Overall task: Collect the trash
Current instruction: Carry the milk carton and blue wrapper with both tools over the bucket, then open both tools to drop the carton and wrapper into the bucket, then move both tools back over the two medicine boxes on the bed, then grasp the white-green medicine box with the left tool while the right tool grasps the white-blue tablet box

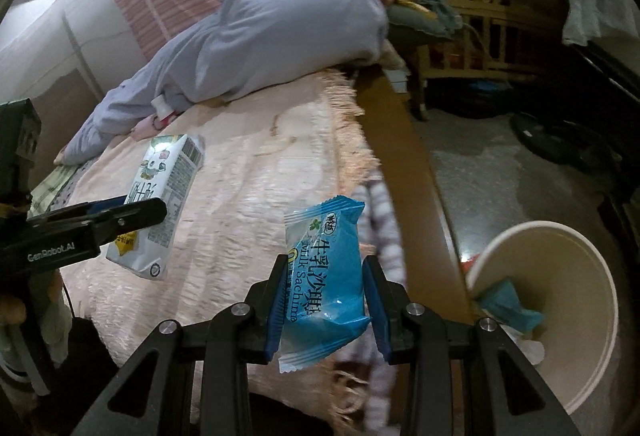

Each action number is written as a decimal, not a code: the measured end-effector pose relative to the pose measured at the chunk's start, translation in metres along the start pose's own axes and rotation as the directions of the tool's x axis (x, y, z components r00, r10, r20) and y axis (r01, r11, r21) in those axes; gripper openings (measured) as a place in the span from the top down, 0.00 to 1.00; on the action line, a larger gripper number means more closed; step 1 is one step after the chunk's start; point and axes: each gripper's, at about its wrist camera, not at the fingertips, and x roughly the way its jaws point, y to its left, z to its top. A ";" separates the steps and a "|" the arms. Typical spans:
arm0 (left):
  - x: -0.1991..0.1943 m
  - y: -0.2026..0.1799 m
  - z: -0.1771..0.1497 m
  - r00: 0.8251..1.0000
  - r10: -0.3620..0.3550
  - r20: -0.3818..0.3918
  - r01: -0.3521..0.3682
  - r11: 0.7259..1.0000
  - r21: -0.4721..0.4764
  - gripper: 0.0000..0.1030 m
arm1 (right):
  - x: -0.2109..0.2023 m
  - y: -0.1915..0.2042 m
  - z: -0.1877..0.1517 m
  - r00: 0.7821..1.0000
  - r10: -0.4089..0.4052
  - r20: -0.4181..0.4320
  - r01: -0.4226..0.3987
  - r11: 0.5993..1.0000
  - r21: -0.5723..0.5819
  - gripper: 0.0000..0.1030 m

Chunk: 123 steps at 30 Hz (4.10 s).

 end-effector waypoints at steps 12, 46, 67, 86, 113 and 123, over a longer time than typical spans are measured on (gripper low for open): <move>0.024 -0.075 0.004 0.996 -0.082 -0.047 0.086 0.993 0.087 0.47 | -0.026 -0.061 -0.019 0.996 -0.084 0.007 0.083 0.992 0.099 0.66; 0.089 -0.198 -0.005 0.928 -0.299 -0.220 0.339 0.925 0.171 0.46 | -0.045 -0.190 -0.083 0.975 -0.212 -0.071 0.223 0.909 0.352 0.66; 0.056 -0.092 0.016 0.988 -0.116 -0.106 0.126 0.988 0.091 0.45 | -0.021 -0.146 -0.048 0.982 -0.170 -0.079 0.185 0.940 0.286 0.40; 0.006 0.140 0.021 0.976 0.203 -0.081 -0.214 0.964 -0.159 0.45 | 0.087 0.047 0.048 0.988 0.055 -0.142 -0.064 0.996 -0.056 0.37; -0.007 0.278 0.008 0.966 0.217 -0.140 -0.256 0.884 -0.391 0.45 | 0.311 0.261 0.147 0.959 0.024 -0.282 -0.147 0.894 -0.423 0.36; 0.016 0.266 0.035 0.984 0.154 -0.084 -0.176 0.883 -0.435 0.45 | 0.272 0.211 0.145 0.974 -0.009 -0.226 -0.086 0.909 -0.407 0.55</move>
